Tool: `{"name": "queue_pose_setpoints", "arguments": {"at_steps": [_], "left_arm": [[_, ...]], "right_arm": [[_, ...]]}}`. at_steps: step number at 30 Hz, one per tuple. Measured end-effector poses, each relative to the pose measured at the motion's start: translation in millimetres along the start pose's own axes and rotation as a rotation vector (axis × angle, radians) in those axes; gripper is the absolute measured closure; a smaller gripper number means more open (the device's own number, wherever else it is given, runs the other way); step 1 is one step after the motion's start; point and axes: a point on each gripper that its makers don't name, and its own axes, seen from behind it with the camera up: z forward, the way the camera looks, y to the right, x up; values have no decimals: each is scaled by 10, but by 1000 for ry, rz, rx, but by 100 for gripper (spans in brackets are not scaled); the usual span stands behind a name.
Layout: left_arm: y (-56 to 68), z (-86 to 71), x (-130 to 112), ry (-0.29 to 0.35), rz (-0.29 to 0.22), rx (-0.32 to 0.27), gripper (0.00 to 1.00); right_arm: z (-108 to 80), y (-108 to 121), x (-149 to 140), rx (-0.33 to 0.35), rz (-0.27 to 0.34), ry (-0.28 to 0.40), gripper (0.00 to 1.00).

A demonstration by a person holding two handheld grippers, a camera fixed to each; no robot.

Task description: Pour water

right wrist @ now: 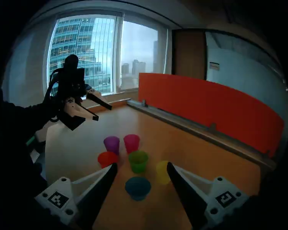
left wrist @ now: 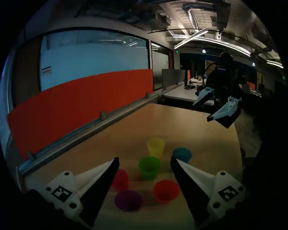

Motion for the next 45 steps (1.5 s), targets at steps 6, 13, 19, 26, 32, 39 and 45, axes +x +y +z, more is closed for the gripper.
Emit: {"name": "queue_pose_setpoints", "arguments": {"at_steps": [6,13,19,26,32,39,45], "left_arm": [[4,162,-134,-28,-2,-16,0],[43,339,-295,-63,-3,-42,0],[85,452,-401,-89,1,-59,0],[148,571,-523,-120,11,-73,0],[197,666,-610,-147,13,-86,0],[202,736,-675,-164,17,-89,0],[183,784,-721,-176,11,-90,0]], "right_arm": [[105,-3,-231,4,1,-36,0],[191,-4,-432,5,0,-67,0],[268,-7,-542,7,4,-80,0],[355,-24,-701,10,6,-100,0],[425,-53,-833,15,-1,-124,0],[478,-78,-928,14,-13,-142,0],[550,-78,-1076,9,-20,-167,0]]}}
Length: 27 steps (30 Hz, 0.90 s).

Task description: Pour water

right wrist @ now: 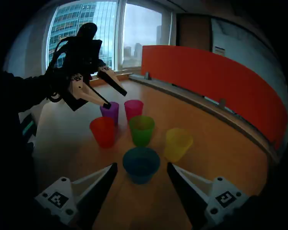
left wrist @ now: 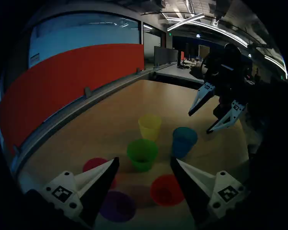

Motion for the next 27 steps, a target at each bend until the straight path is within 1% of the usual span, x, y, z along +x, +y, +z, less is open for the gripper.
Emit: {"name": "queue_pose_setpoints", "arguments": {"at_steps": [5,13,27], "left_arm": [[-14,66,-25,-14,6,0,0],[-29,176,-53,-36,9,-6,0],[-66,322,-87,-72,18,-14,0]], "right_arm": [[104,-14,-131,2,-3,-27,0],[287,-40,-241,18,6,-50,0],[588,-44,-243,28,-7,-64,0]]}}
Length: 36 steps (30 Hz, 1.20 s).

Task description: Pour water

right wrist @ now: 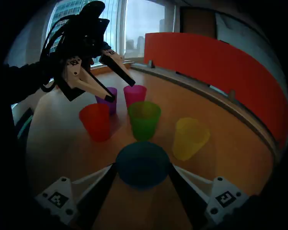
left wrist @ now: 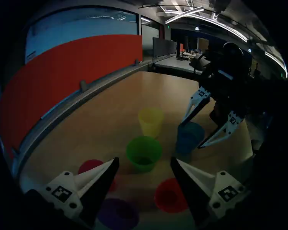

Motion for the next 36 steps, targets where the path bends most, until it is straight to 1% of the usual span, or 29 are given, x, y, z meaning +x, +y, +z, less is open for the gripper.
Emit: {"name": "queue_pose_setpoints", "arguments": {"at_steps": [5,8,10,17,26,36], "left_arm": [[1,28,-3,-5,0,-5,0],[-7,46,-7,-9,0,-7,0],[-14,62,-11,-13,0,-8,0],[-13,128,-30,-29,1,-13,0],[10,244,-78,-63,0,-22,0],[2,378,-150,-106,4,-8,0]], "right_arm": [[63,-10,20,8,4,2,0],[83,1,15,6,3,1,5],[83,4,14,7,2,0,7],[58,7,23,10,1,3,7],[-112,33,202,-4,-7,54,7],[-362,123,356,-36,-17,98,7]]}}
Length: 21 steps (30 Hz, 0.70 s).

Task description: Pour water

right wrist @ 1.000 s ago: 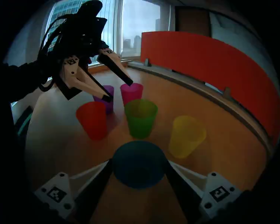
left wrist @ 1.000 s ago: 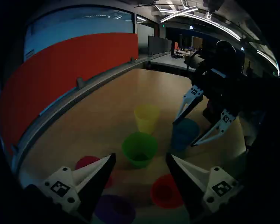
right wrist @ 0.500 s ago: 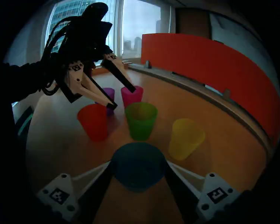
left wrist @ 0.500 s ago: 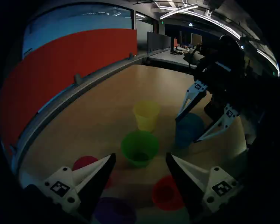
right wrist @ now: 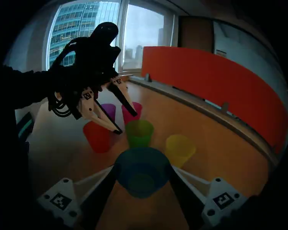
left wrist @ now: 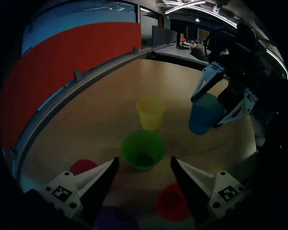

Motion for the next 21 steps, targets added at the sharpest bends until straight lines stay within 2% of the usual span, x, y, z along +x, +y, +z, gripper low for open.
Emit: {"name": "queue_pose_setpoints", "arguments": {"at_steps": [13,21], "left_arm": [[-9,193,-20,-32,-4,23,0],[-40,267,-42,-61,-20,49,0]], "right_arm": [[-256,116,47,-42,6,23,8],[-296,138,-2,-48,13,21,8]]}}
